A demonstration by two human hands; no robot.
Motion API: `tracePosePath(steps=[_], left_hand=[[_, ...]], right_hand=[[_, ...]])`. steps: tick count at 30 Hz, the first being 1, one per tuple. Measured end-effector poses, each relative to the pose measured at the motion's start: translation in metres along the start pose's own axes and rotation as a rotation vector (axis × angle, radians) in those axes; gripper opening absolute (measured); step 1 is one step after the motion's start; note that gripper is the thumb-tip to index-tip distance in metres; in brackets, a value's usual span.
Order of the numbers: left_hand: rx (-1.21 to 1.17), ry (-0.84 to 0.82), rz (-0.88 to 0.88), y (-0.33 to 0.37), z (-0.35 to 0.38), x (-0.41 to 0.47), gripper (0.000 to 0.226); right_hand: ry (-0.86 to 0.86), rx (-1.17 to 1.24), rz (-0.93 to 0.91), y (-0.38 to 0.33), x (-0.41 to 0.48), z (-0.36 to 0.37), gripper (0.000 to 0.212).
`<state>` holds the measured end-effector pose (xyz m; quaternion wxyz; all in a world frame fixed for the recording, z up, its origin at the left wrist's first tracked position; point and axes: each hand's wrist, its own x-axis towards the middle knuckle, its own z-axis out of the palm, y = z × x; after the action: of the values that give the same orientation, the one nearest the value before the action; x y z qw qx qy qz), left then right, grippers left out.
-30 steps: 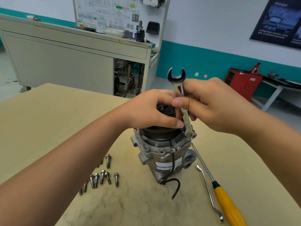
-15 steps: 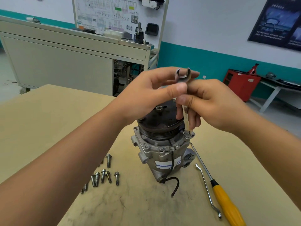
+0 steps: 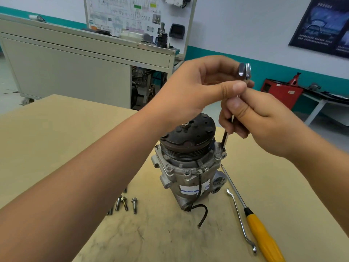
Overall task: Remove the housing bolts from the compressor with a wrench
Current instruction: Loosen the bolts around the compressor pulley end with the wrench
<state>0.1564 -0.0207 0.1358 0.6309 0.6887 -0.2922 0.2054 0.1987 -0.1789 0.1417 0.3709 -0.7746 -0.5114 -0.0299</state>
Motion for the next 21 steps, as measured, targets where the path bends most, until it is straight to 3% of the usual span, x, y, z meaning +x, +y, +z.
tracePosePath(steps=[21], left_hand=[[-0.031,-0.023,-0.021,-0.0049,0.0018,-0.0044,0.014]], right_hand=[[0.004,0.033,-0.013,0.0042,-0.0050,0.0070,0.025]])
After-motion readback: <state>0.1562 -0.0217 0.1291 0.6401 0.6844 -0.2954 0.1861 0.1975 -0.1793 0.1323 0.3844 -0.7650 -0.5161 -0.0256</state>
